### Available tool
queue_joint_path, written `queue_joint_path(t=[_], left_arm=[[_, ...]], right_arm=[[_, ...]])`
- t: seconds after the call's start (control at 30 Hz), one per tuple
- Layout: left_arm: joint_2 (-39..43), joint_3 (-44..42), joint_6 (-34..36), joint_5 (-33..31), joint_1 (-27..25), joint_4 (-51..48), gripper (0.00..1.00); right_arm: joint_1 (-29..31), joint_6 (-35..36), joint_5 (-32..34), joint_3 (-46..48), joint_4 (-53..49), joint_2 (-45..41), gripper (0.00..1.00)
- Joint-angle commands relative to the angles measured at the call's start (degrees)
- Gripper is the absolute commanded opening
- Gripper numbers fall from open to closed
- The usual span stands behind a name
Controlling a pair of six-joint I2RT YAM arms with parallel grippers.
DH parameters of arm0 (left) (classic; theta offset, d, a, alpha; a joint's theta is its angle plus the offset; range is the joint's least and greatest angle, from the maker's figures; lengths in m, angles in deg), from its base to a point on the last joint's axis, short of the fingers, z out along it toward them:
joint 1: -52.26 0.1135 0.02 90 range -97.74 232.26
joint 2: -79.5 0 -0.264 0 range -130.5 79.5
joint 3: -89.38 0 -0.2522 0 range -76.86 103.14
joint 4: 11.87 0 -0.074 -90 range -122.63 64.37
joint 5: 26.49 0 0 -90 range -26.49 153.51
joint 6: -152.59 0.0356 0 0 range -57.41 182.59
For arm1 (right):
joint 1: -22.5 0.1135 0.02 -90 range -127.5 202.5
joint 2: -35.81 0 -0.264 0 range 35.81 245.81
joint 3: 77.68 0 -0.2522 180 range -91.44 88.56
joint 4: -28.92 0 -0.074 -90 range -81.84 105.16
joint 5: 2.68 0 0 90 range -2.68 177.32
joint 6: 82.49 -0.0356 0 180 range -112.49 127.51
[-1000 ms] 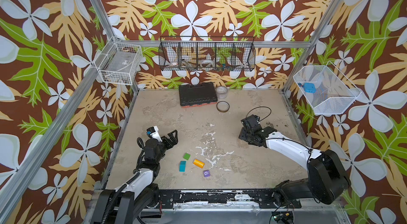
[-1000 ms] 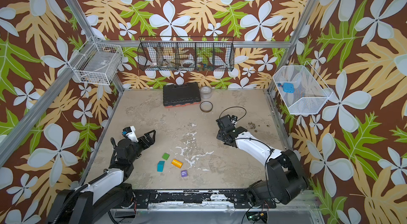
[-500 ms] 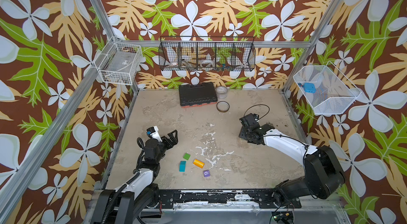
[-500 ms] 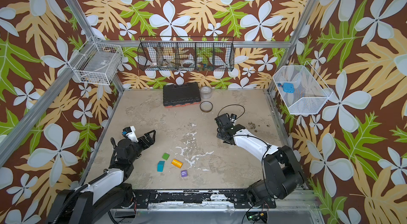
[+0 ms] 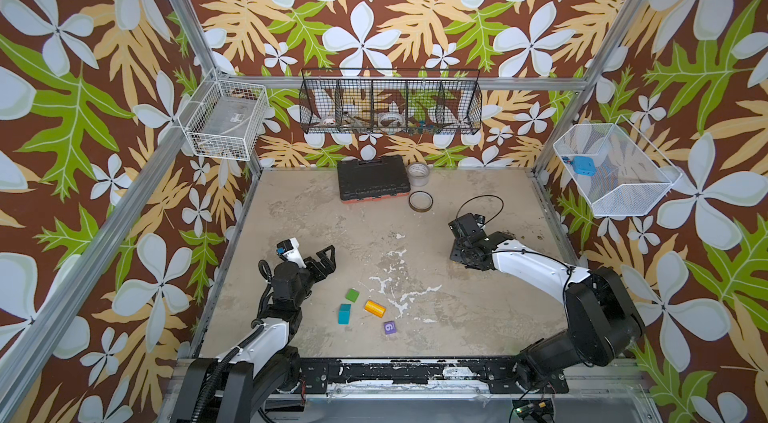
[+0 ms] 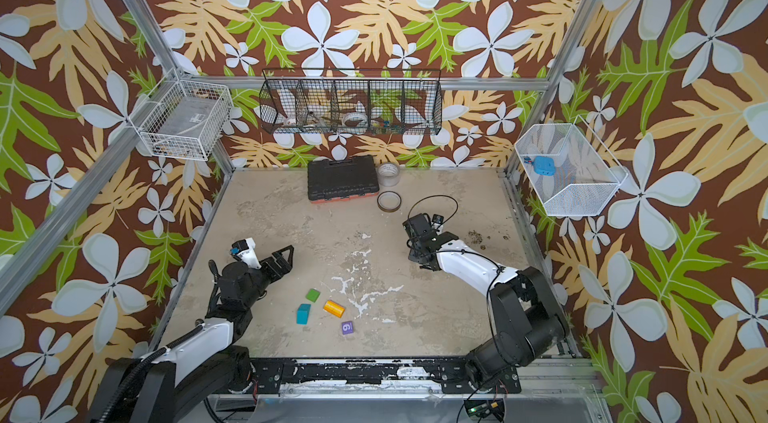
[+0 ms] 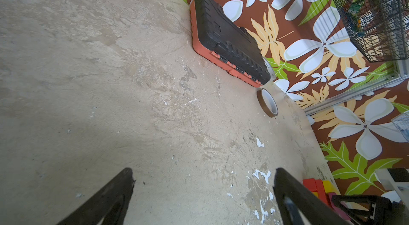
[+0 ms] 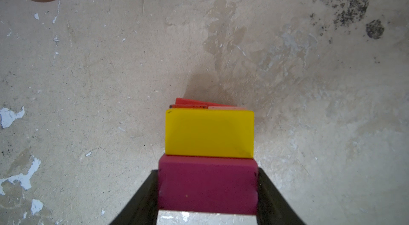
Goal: Build the wood block tower
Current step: 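Lower the magenta block beside the yellow block on the stack, then open the right gripper and lift it off the magenta block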
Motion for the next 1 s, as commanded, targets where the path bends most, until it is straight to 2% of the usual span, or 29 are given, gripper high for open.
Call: queue_joint_path(t=[0.0,0.13,0.43,0.97], left_arm=[[0.15,-0.1,0.6,0.15,0.03,1.98,1.0],[0.11,-0.09,0.6,0.1,0.03,1.91,1.0],[0.07,-0.11,0.67,0.2,0.03,1.96,1.0],[0.03,-0.07,0.67,0.26,0.03,1.9,1.0]], right_arm=[[-0.04,0.35,1.41,-0.47,-0.74,0.39,0.54],[0.0,0.45,1.77,-0.73,-1.01,0.54,0.61],[-0.04,0.66,1.51,-0.82,-0.54,1.07,0.68],[-0.13,0.99,2.61,-1.22,-1.28,-0.49,0.71]])
